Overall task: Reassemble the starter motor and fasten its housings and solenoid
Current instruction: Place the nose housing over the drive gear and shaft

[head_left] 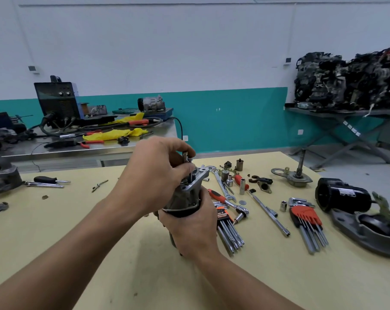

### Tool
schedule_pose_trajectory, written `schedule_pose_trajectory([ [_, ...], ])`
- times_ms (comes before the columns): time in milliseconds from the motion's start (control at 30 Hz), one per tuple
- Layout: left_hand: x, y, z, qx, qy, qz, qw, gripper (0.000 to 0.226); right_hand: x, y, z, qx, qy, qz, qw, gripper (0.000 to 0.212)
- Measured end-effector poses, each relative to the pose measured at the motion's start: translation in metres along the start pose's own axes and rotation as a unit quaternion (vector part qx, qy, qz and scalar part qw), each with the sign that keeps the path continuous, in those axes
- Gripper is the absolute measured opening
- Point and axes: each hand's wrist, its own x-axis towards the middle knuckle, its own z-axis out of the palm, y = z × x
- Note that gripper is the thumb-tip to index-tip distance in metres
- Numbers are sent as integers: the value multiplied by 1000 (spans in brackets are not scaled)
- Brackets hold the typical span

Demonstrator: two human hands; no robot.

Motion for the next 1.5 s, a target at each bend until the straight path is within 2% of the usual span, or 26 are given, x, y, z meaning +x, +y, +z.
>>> schedule_pose_trajectory([
  [233,11,8,-10,73,-67,-27,995,8,-1,-1,0,10,-11,7,1000,64],
  [500,17,6,-13,108,-113,-49,987,9,-1,-2,-1,18,-13,-5,1000,63],
  [633,16,7,-9,97,-138,-45,985,14,-1,-3,-3,25,-22,-7,999,62],
  [833,14,4,-8,74,-134,-48,987,16,-2,-4,-4,19,-24,-7,1000,60],
  [1133,11,3,-13,93,-167,0,982,10,-4,-5,-3,33,-4,5,999,64],
  [1367,6,1,-25,77,-228,36,970,8,-11,-1,2,53,11,29,998,65],
  [1433,4,2,-29,55,-200,41,977,12,-13,-1,4,36,14,22,999,64],
  [1500,3,5,-31,23,-123,63,990,35,-12,-1,6,22,13,22,999,61],
])
